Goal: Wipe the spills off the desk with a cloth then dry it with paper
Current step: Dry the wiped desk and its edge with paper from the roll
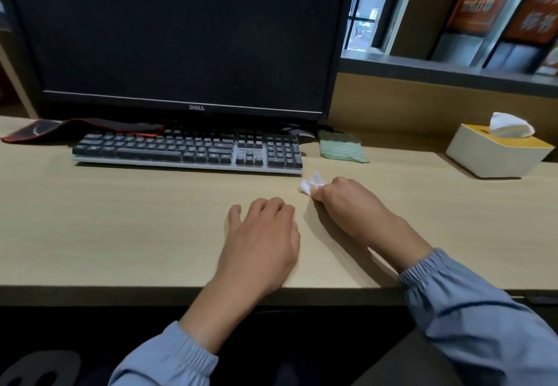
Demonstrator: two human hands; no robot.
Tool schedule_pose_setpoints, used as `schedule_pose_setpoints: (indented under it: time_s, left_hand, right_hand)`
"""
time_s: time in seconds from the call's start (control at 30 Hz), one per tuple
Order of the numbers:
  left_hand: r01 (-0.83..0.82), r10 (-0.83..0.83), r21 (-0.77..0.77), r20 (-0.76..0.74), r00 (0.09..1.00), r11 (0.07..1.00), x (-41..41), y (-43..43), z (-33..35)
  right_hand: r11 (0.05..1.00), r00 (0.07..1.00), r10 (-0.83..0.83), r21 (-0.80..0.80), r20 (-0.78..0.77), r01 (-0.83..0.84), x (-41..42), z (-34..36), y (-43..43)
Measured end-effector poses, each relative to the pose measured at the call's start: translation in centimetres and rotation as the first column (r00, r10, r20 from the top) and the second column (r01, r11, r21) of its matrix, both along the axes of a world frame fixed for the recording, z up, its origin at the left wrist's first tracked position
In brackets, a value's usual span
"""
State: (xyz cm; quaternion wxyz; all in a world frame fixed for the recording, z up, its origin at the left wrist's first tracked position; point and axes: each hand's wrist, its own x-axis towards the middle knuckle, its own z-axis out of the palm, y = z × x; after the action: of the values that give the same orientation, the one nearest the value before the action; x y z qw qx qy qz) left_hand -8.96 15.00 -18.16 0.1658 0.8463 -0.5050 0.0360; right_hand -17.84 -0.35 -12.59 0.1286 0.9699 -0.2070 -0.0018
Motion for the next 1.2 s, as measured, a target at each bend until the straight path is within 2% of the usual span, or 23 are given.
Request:
schedule_pose_setpoints:
  time_s: [0.07,0.3,0.63,0.73,1.03,1.2]
  left_hand:
    - [0.005,-0.005,0.003,-0.001,1.000,1.000,-0.1,0.1,0.1]
    - [0.016,-0.016,0.019,-0.009,1.000,1.000,0.1,0.0,0.3]
    - [0.024,-0.025,0.015,0.006,1.000,1.000,0.1,-0.1,0.3]
    - [0.019,-0.020,0.012,0.004,1.000,1.000,0.0,0.0,0.3]
    - [0.018,-0.018,-0.011,-0.007,1.000,1.000,0.1,-0.3,0.2]
    - [0.016,-0.016,-0.011,-0.015,1.000,1.000,0.2,-0.3,0.2]
  right_hand:
    - [0.999,1.000,-0.019,-0.043,-0.019,0.018,1.9,0.1,-2.3]
    - [0.997,0.997,-0.074,-0.013,-0.019,0.074,8.5,0.4,-8.9]
    - [0.984,0.983,-0.175,0.028,0.062,0.174,13.6,0.5,-11.1]
    - [0.984,0.979,-0.178,0.012,0.101,0.178,13.8,0.5,-11.1]
    - [0.993,0.993,-0.116,0.007,0.034,0.115,10.9,0.5,-10.8]
    - [0.998,0.998,-0.060,-0.017,-0.019,0.060,7.6,0.5,-7.6]
